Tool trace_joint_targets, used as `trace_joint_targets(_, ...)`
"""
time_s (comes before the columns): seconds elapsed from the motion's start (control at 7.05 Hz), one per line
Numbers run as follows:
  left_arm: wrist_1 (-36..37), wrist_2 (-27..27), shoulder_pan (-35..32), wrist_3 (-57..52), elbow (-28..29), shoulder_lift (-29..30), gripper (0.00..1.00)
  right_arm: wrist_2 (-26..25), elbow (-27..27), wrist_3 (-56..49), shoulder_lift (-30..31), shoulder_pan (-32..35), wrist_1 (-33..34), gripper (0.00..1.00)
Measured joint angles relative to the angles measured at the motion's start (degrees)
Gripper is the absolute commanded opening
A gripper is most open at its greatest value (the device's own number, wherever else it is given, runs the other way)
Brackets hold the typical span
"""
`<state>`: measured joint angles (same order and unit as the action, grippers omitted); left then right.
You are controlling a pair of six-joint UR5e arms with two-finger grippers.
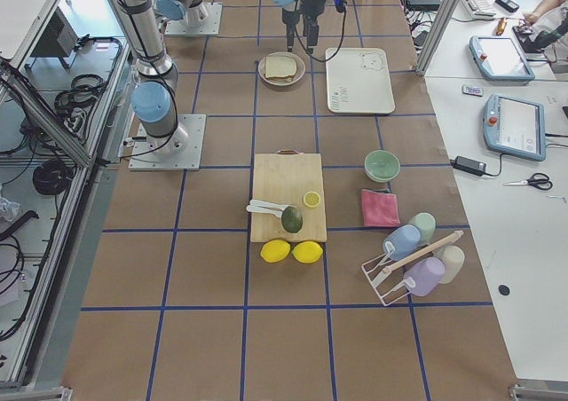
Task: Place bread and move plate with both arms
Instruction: 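Raise the right gripper away while the left arm reaches toward the plate, then grip the white plate rim with the left gripper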
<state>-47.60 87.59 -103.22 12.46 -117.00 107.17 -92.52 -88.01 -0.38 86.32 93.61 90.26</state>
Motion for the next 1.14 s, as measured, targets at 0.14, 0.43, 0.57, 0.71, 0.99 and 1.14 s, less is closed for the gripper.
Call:
trace_joint_targets(0.14, 0.0, -0.4, -0.8, 0.3, -0.2, 0.1, 0.86, 0.0, 0.0, 0.0, 0.3, 0.0, 0.0, 1.0)
trace_joint_targets(0.43, 0.5, -0.6, -1.6, 0.5, -1.4, 0.1, 0.56, -0.1, 0.0, 0.1, 0.5, 0.0, 0.3, 1.0)
trace_joint_targets(0.57, 1.4, -0.7, -1.7, 0.5, -2.2, 0.1, 0.37, -0.1, 0.0, -0.1, 0.5, -0.1, 0.5, 1.0)
trace_joint_targets(0.71, 2.0, -0.7, -1.7, 0.6, -2.5, 0.1, 0.19, -0.1, 0.0, -0.3, 0.5, -0.4, 0.6, 1.0)
trace_joint_targets(0.99, 2.4, -0.7, -1.8, 0.8, -2.7, 0.1, 0.0, 0.2, 0.0, -0.4, 0.6, -2.2, 0.7, 1.0)
trace_joint_targets(1.14, 2.5, -0.8, -1.8, 0.8, -2.7, 0.0, 0.0, 0.3, 0.0, -0.1, 0.7, -2.8, 0.7, 1.0)
